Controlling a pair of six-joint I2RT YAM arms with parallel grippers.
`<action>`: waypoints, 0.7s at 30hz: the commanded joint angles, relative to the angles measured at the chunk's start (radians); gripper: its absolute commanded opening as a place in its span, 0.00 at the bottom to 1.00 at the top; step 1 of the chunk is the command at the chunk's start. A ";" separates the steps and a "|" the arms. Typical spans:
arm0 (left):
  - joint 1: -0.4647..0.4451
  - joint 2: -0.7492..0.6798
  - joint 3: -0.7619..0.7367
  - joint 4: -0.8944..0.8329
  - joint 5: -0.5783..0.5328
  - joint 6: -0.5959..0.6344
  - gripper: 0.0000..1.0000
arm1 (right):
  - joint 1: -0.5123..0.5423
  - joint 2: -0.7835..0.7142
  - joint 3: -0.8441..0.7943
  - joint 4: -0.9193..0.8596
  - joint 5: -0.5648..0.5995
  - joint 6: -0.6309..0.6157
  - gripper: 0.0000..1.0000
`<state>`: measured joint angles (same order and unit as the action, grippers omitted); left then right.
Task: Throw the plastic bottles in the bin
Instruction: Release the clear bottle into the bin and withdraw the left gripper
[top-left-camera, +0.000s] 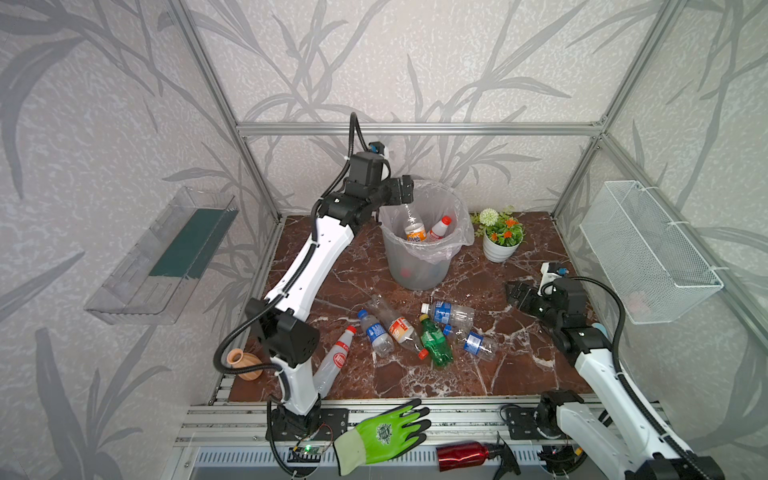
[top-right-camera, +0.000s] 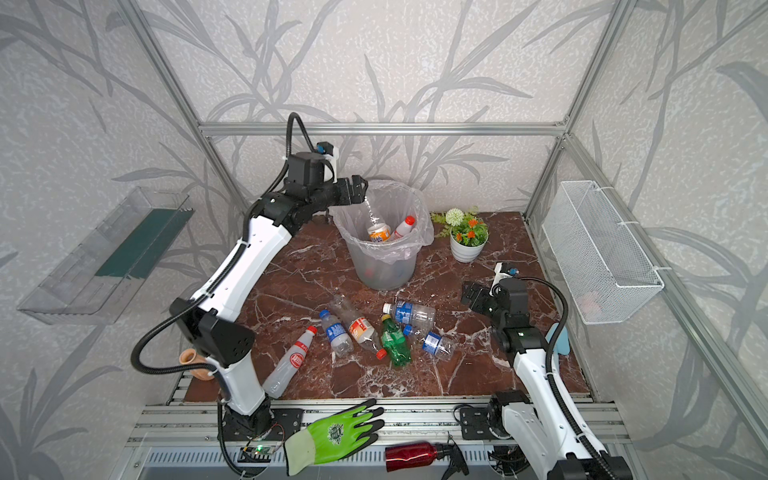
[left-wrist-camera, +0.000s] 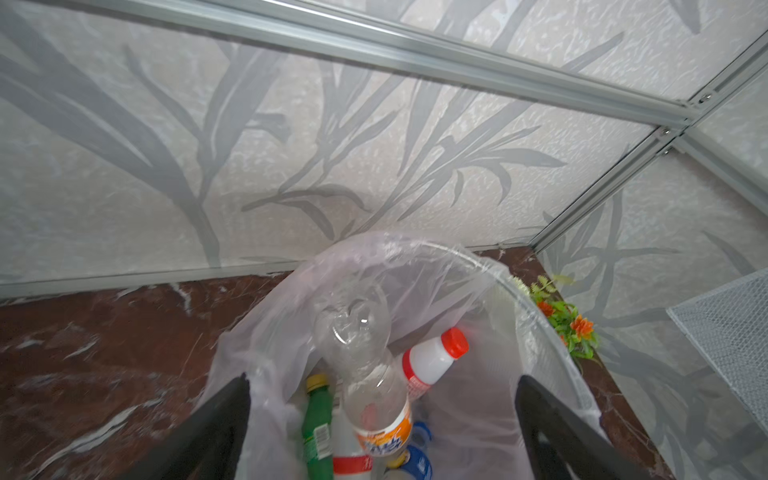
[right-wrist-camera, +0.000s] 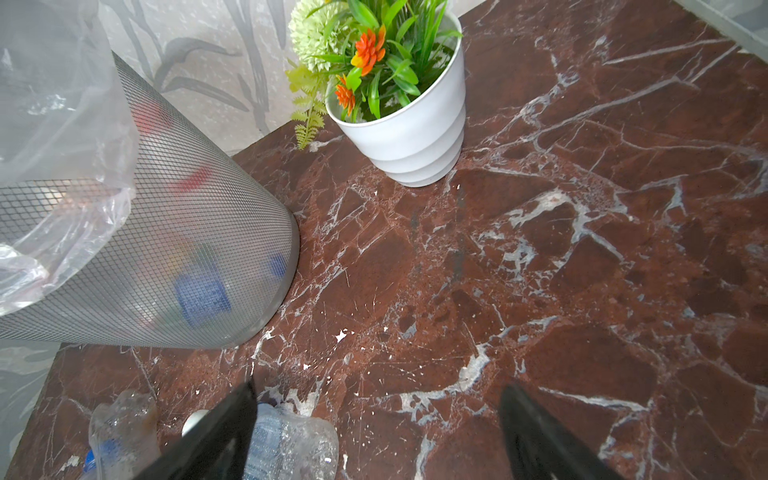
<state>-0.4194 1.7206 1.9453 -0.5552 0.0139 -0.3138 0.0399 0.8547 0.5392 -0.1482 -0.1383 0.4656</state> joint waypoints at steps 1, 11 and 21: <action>0.001 -0.200 -0.175 0.113 -0.099 0.018 0.99 | -0.005 0.011 0.019 -0.006 0.005 -0.007 0.91; 0.001 -0.515 -0.559 -0.045 -0.270 -0.031 0.99 | -0.005 0.098 0.021 0.068 -0.027 -0.007 0.91; 0.016 -0.643 -0.899 -0.062 -0.378 -0.224 0.99 | 0.044 0.145 0.048 0.136 -0.162 -0.024 0.86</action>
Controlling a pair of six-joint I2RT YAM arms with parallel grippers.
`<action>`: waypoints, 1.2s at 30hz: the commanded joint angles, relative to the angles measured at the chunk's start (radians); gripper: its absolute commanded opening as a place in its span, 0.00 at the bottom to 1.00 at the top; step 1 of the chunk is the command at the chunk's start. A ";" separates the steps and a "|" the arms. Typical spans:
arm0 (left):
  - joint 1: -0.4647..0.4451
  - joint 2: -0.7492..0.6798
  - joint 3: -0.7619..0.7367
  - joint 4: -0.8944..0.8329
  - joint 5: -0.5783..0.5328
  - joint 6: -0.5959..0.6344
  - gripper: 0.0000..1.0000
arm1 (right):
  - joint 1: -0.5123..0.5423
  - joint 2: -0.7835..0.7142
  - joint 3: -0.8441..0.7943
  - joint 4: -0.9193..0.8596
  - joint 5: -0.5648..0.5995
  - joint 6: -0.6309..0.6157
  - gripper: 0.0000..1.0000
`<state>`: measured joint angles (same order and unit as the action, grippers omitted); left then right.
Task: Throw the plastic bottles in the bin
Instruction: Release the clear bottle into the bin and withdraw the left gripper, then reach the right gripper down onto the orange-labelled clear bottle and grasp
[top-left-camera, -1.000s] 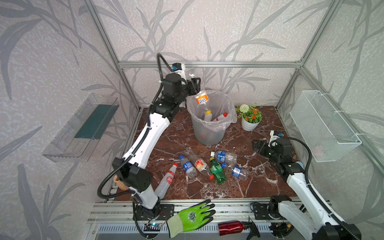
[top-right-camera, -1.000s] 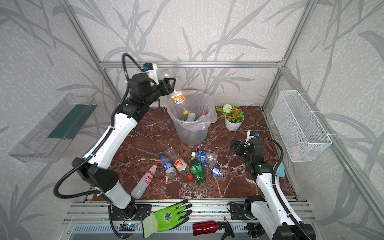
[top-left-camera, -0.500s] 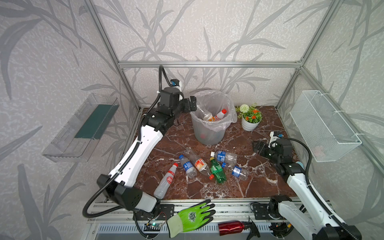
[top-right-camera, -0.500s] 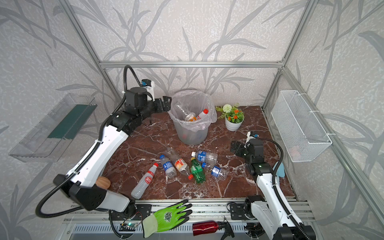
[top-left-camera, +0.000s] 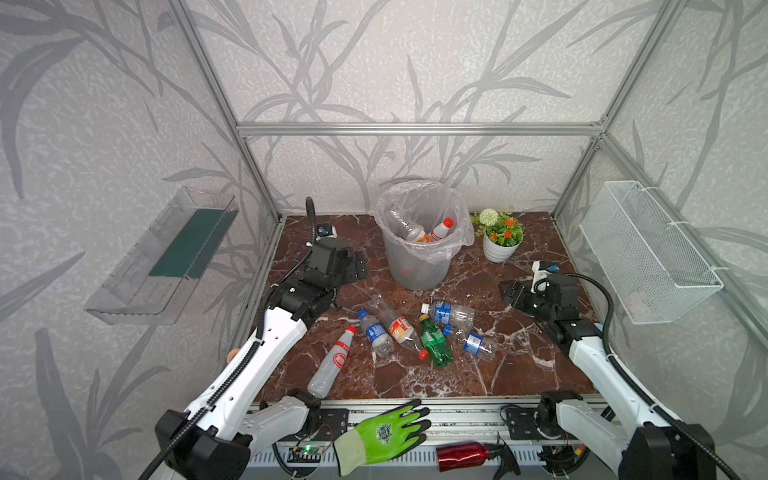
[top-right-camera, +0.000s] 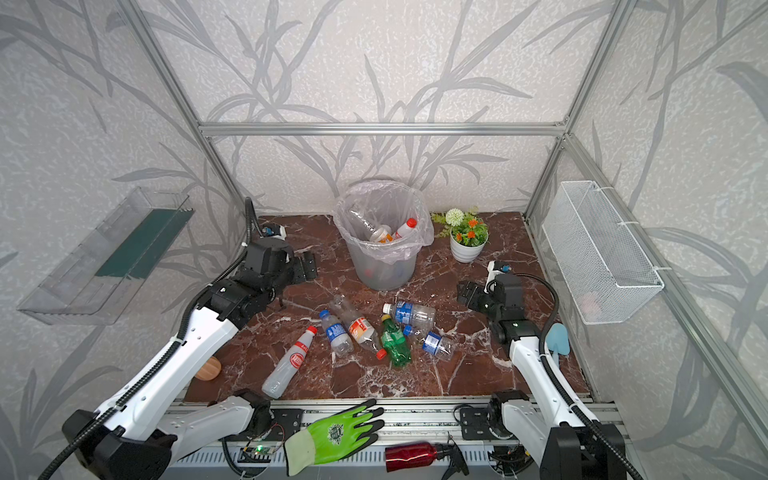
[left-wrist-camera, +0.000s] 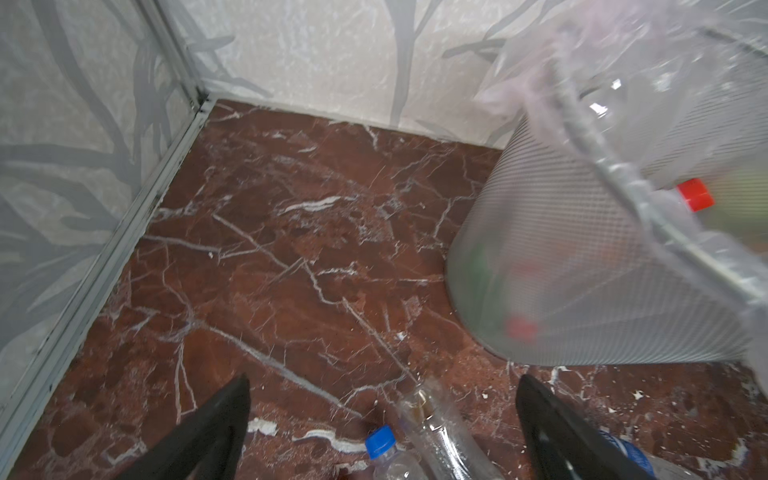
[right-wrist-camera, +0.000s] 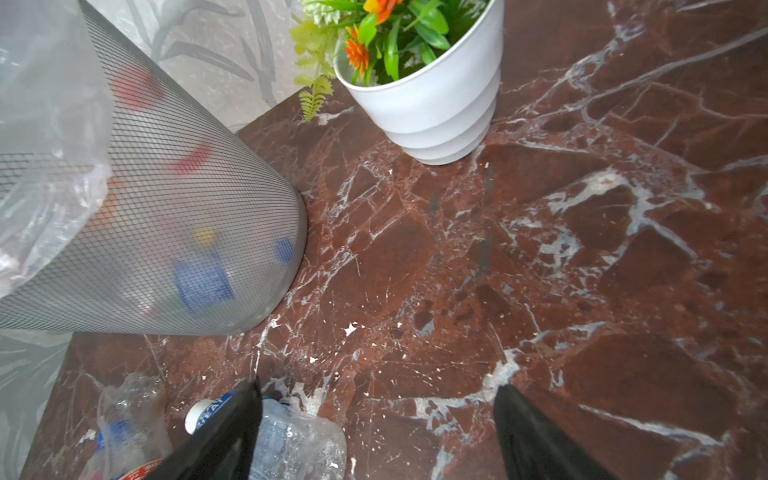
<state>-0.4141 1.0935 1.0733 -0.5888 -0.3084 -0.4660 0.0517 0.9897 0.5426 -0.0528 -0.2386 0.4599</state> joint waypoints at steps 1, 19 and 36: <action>0.016 -0.007 -0.035 -0.045 -0.054 -0.081 0.99 | 0.058 0.015 0.056 0.036 -0.058 -0.027 0.86; 0.065 0.001 -0.240 -0.079 -0.040 -0.224 0.99 | 0.756 0.452 0.403 -0.046 0.109 -0.192 0.82; 0.176 -0.108 -0.345 -0.028 -0.002 -0.217 0.99 | 0.926 0.874 0.760 -0.348 0.176 -0.286 0.75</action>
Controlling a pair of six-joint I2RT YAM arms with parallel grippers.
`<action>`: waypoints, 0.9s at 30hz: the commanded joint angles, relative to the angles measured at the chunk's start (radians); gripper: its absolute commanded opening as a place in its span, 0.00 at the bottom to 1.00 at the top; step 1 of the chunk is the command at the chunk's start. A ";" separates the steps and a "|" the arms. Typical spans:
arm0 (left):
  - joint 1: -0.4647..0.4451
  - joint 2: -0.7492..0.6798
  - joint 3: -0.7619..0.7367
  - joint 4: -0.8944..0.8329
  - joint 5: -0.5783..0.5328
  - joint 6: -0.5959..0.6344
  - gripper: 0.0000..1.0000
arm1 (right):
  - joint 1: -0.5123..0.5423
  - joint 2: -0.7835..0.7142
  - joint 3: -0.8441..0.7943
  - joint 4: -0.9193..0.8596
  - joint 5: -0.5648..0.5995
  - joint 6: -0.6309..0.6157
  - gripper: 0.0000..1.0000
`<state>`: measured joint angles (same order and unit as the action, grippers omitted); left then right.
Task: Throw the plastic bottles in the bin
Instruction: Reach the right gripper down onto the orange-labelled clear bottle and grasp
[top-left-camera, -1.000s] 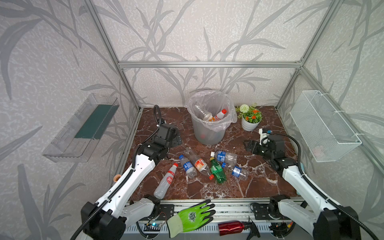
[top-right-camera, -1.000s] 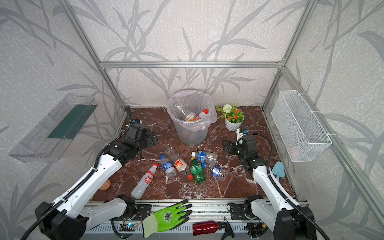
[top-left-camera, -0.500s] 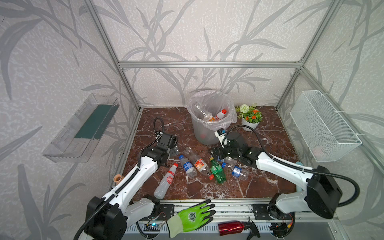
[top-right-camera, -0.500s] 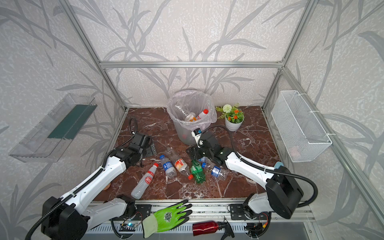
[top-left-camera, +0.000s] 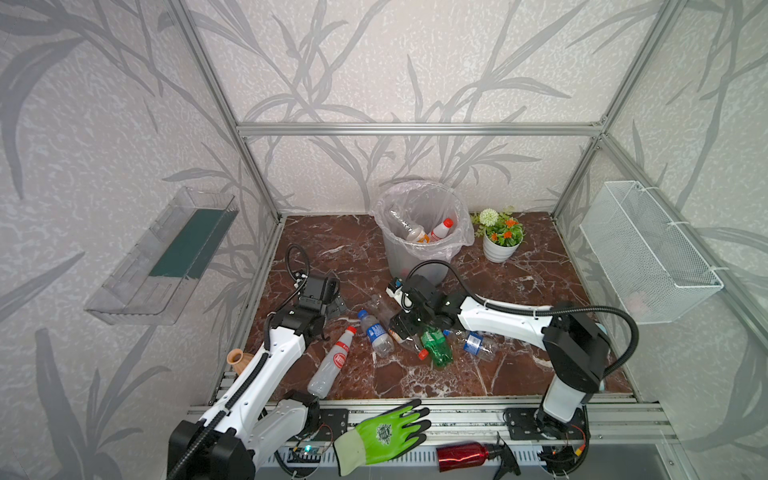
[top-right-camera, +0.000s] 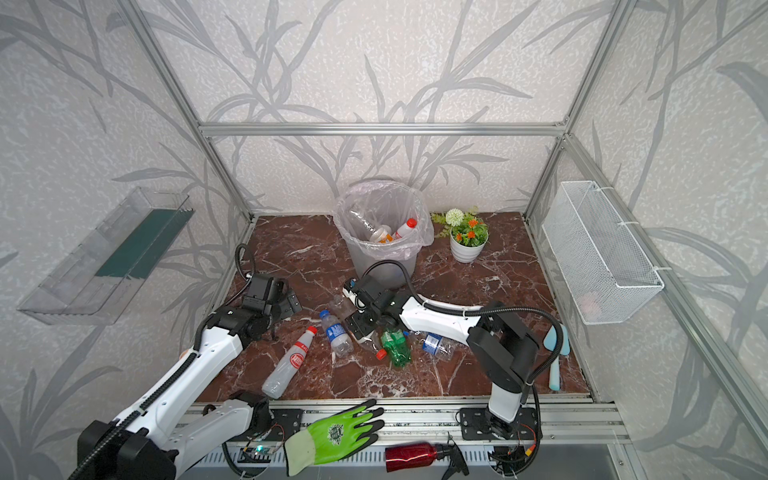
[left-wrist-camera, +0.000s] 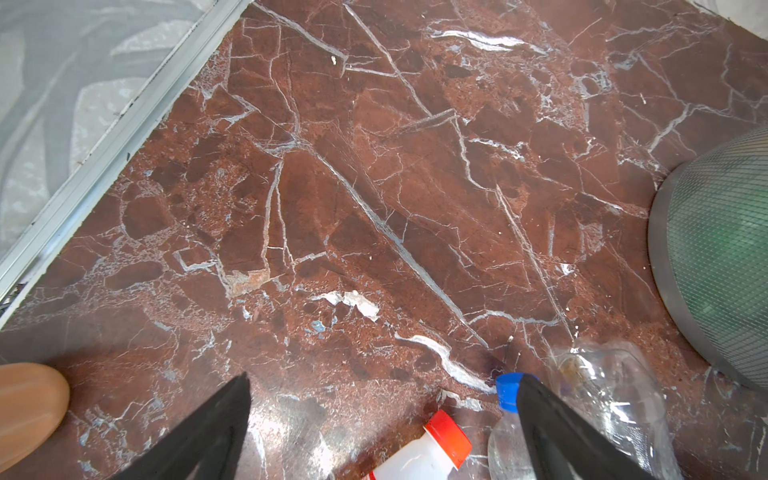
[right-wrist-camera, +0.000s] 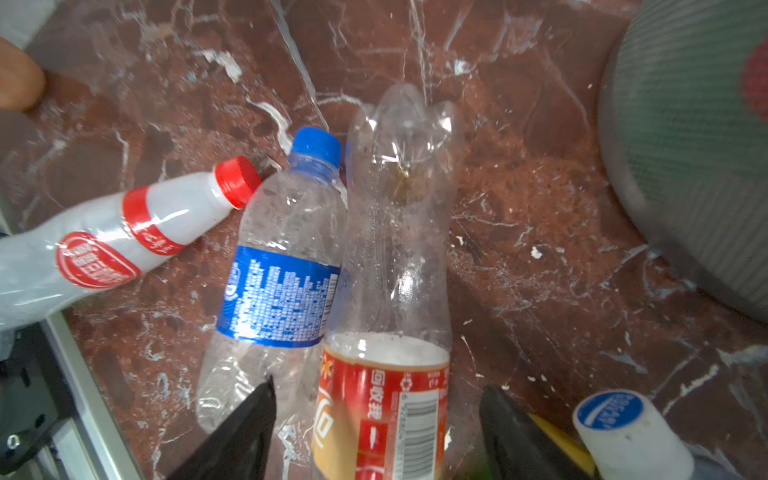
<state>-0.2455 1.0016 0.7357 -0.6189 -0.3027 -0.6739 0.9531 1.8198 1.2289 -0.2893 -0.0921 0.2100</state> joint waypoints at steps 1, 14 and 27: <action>0.008 -0.017 -0.008 0.002 -0.008 -0.009 0.99 | 0.027 0.065 0.095 -0.142 0.038 -0.042 0.74; 0.017 -0.011 -0.001 -0.005 -0.010 0.013 0.99 | 0.040 0.221 0.249 -0.296 0.095 -0.063 0.66; 0.024 -0.004 0.000 0.002 -0.005 0.003 0.99 | 0.053 0.110 0.212 -0.222 0.103 -0.073 0.52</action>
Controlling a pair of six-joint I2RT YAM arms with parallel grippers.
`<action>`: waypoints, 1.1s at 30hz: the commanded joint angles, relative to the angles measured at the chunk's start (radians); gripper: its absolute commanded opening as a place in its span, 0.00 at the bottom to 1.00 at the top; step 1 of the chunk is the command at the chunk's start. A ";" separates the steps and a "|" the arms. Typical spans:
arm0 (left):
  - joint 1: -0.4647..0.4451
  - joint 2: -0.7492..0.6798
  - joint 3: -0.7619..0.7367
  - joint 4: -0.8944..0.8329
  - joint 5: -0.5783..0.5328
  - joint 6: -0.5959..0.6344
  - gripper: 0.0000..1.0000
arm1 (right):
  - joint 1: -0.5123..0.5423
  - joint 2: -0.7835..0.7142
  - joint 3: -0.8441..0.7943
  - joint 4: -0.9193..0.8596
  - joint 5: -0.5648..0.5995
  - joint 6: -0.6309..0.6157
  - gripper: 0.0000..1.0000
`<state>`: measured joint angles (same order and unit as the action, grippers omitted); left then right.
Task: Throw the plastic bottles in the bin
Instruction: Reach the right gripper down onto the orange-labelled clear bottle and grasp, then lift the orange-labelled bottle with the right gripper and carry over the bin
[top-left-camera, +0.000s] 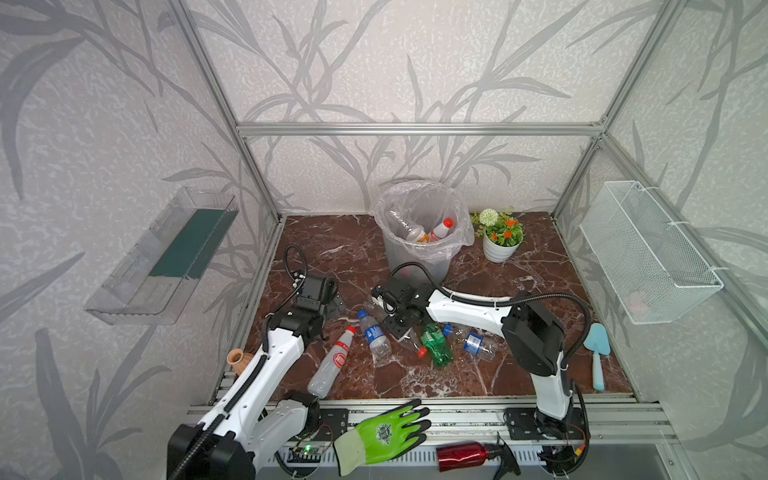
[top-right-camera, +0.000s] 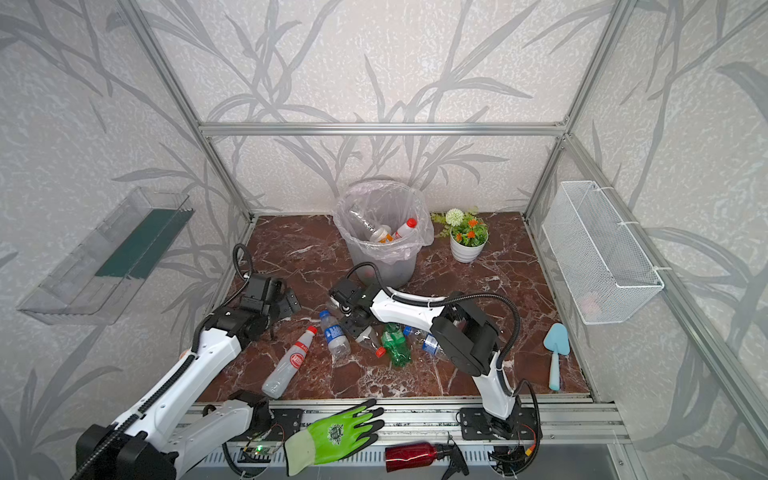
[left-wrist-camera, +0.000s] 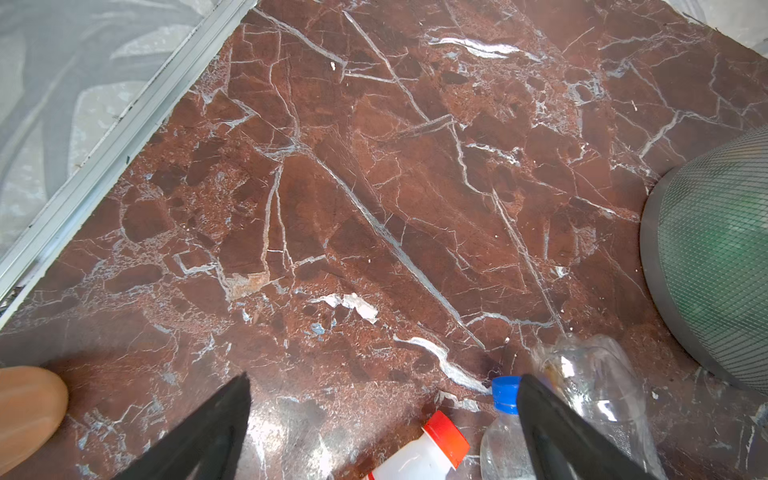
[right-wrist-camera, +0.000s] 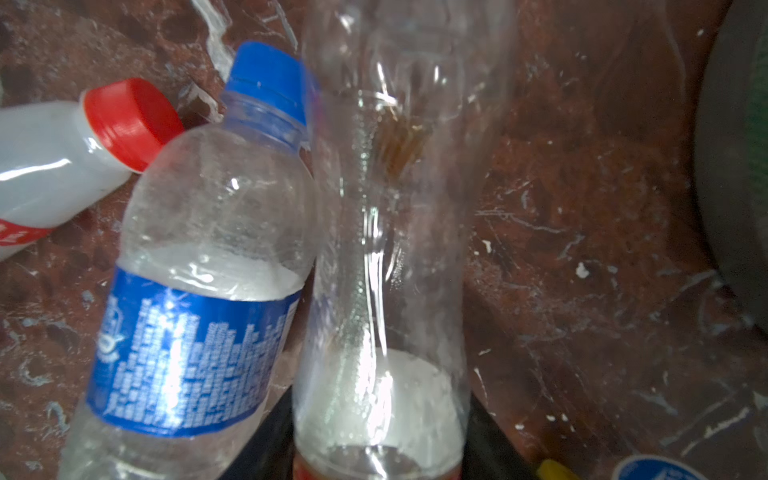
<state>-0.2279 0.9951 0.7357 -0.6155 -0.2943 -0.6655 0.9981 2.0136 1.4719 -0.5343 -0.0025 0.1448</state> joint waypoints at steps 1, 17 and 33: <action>0.006 0.002 0.000 0.000 -0.017 -0.007 0.99 | 0.008 -0.110 -0.048 0.044 0.016 -0.010 0.52; 0.004 0.050 0.044 0.002 0.017 0.030 0.99 | 0.052 -0.954 -0.599 0.764 0.129 -0.113 0.52; -0.112 0.096 0.056 -0.065 -0.017 -0.016 0.99 | -0.364 -0.795 -0.240 0.921 0.008 -0.197 0.62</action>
<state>-0.3241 1.0813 0.7696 -0.6369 -0.2714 -0.6525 0.6701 1.0927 1.1648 0.3729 0.1211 -0.1101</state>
